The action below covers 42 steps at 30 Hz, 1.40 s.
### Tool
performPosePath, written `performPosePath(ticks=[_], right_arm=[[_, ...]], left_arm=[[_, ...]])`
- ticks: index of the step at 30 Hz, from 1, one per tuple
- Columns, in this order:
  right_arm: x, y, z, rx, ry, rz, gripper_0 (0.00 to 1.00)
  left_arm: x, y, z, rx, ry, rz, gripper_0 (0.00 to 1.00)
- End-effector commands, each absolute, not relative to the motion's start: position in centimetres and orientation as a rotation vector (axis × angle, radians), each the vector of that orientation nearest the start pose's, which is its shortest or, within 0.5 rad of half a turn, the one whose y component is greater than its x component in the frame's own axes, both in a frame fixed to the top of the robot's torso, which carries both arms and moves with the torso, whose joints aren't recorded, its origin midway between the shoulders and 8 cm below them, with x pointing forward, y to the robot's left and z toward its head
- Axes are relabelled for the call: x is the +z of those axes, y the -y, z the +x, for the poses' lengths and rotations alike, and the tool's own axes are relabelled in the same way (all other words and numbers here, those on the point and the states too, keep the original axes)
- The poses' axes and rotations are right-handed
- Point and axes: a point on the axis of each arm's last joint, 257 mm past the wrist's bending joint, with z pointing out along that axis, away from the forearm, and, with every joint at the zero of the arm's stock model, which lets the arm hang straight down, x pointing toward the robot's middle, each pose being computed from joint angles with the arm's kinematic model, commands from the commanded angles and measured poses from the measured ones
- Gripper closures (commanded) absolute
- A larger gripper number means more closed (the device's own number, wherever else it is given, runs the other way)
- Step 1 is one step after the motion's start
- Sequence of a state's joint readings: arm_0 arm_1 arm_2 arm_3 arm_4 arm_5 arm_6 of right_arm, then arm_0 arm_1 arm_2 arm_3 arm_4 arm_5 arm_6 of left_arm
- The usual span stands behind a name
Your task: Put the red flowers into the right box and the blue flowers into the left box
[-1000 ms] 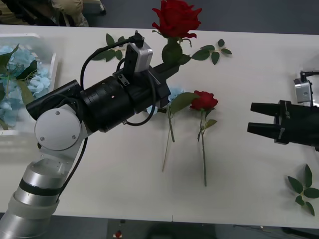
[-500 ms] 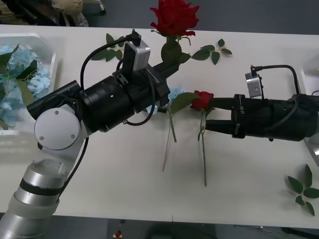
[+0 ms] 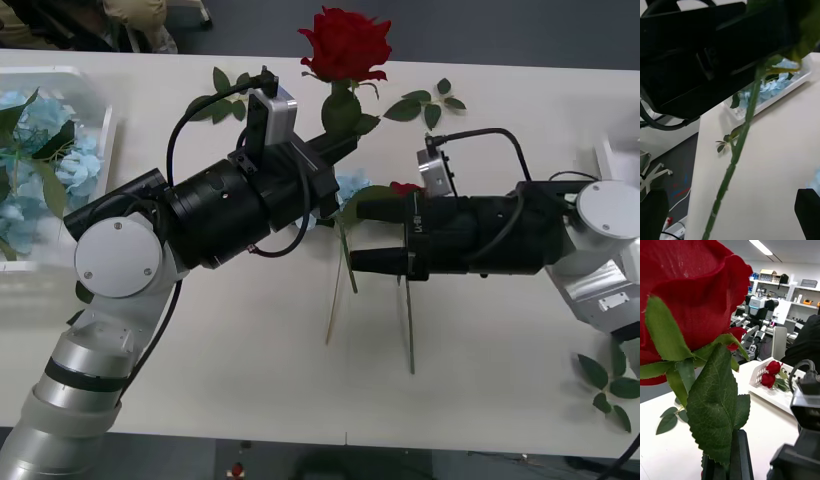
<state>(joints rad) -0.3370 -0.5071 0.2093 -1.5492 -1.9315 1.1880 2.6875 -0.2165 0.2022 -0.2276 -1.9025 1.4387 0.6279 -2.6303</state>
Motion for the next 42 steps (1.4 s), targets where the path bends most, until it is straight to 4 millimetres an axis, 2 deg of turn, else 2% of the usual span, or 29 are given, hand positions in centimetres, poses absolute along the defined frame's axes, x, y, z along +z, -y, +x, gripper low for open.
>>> performPosePath(ticks=[1,11,23,28,42], right_arm=[[-14.3,2.5,40.0,1.177,-1.473,-1.114,0.01],[-15.7,0.8,38.9,1.207,-1.490,-1.139,0.01],[-17.0,-1.4,38.8,1.193,-1.505,-1.141,0.01],[-16.9,-2.3,38.7,1.203,-1.496,-1.131,0.09],[-15.3,-3.7,39.6,1.208,-1.463,-1.078,0.09]], left_arm=[[-3.0,3.9,45.2,-0.711,-1.193,0.764,1.00],[-3.0,3.9,45.2,-0.711,-1.193,0.764,1.00],[-3.0,3.9,45.2,-0.711,-1.193,0.764,1.00],[-3.0,3.9,45.2,-0.711,-1.193,0.764,1.00],[-3.0,3.9,45.2,-0.711,-1.193,0.764,1.00]])
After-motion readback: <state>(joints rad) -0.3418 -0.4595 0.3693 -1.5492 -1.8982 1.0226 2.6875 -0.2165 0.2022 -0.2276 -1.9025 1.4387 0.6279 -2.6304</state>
